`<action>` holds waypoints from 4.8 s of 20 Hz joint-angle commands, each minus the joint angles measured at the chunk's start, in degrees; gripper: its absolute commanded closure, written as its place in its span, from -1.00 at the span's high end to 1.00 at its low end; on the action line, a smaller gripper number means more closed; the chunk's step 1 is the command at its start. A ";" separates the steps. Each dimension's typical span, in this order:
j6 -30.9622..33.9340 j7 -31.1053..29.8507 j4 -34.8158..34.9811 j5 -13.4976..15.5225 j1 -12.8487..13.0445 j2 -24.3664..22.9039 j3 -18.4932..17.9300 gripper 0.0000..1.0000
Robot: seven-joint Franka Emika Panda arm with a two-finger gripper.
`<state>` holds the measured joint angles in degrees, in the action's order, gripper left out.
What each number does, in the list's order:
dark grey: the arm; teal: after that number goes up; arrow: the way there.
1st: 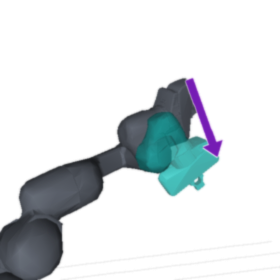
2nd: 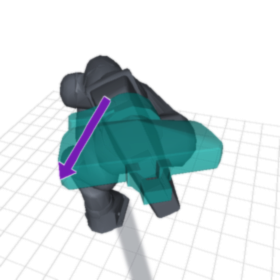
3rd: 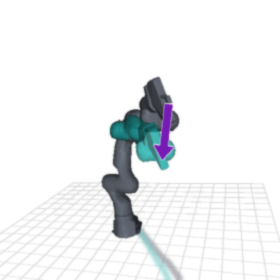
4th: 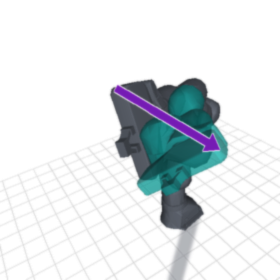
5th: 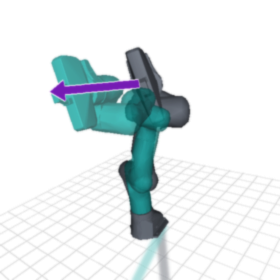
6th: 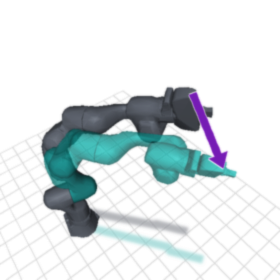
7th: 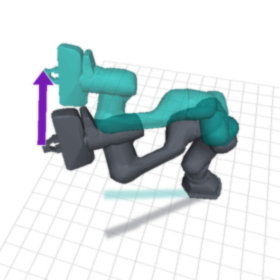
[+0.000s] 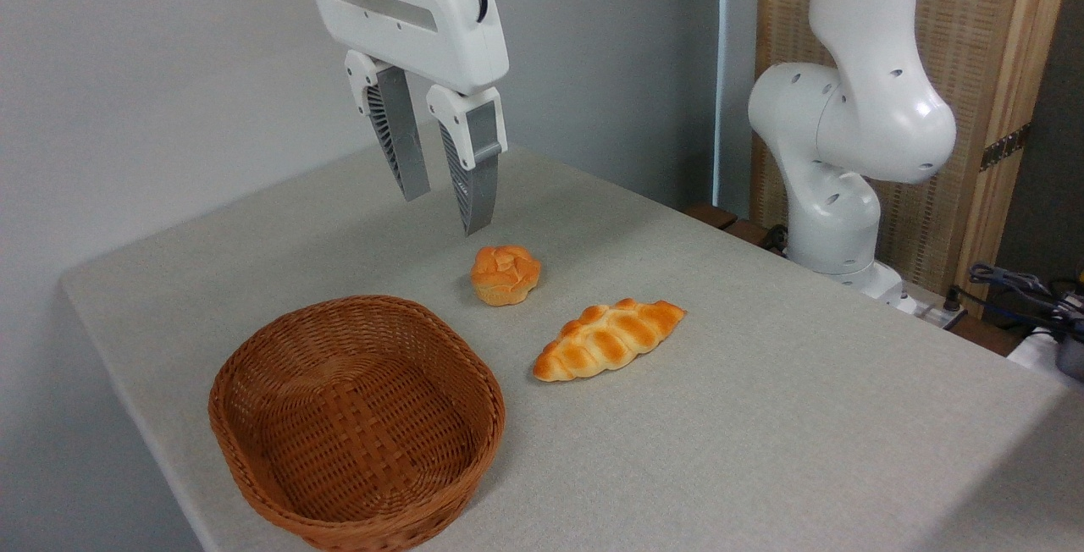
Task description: Put bread into the basket
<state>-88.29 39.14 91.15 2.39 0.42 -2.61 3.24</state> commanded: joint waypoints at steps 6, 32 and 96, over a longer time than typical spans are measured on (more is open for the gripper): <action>1.45 -0.20 0.17 1.13 0.19 -1.26 -0.69 1.00; 0.13 -0.11 8.60 1.22 2.12 -6.71 0.19 1.00; -30.37 7.01 43.50 7.46 7.93 -13.48 13.02 1.00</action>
<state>-117.03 45.07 134.09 10.62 8.49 -15.80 16.19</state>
